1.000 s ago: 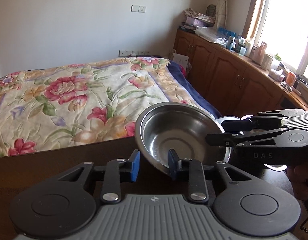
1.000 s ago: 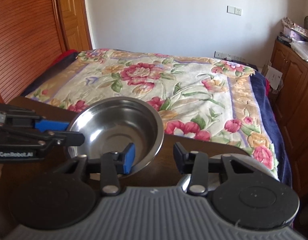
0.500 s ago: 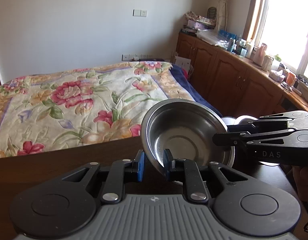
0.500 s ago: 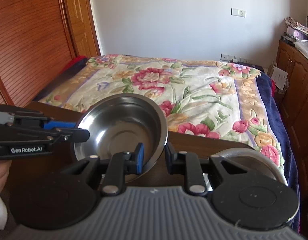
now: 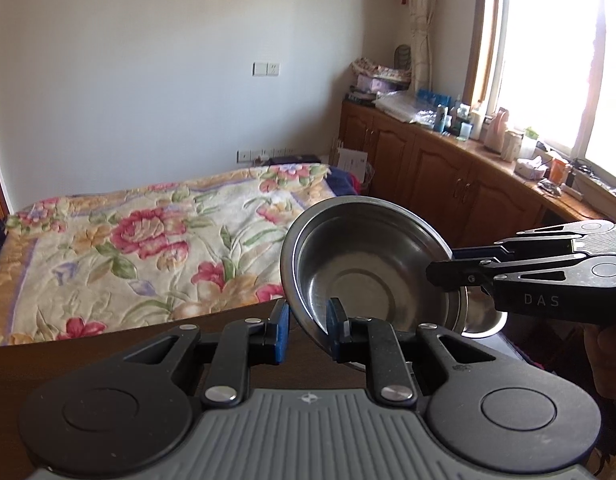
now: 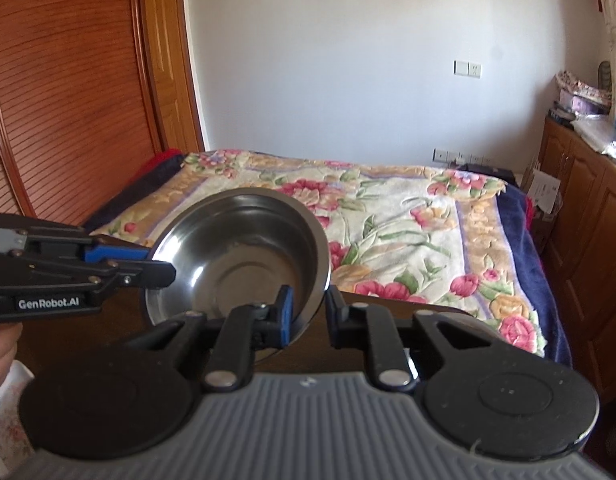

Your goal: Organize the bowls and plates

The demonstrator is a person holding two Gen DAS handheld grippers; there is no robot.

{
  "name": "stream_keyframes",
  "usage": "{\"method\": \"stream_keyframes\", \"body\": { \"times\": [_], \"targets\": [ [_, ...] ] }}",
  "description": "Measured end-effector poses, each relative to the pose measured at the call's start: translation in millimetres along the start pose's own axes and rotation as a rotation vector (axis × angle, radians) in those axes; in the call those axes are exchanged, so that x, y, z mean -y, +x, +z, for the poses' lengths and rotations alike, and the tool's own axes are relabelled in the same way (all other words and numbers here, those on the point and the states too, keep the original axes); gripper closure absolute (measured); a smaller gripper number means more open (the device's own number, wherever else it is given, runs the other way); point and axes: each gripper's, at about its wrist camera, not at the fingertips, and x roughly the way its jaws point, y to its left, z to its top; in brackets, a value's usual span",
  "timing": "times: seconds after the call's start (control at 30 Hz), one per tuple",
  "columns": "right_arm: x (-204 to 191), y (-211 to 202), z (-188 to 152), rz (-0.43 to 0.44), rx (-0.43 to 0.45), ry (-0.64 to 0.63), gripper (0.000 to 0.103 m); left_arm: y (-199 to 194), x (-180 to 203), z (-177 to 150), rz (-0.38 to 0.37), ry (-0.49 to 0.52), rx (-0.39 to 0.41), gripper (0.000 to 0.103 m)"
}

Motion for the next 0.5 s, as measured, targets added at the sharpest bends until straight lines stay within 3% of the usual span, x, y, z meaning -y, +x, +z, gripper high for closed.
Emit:
{"method": "stream_keyframes", "body": {
  "times": [0.5],
  "targets": [
    [-16,-59,-25,-0.039,0.055,-0.035,0.085,-76,27,-25,-0.079,0.023,0.059,0.082]
  ]
}}
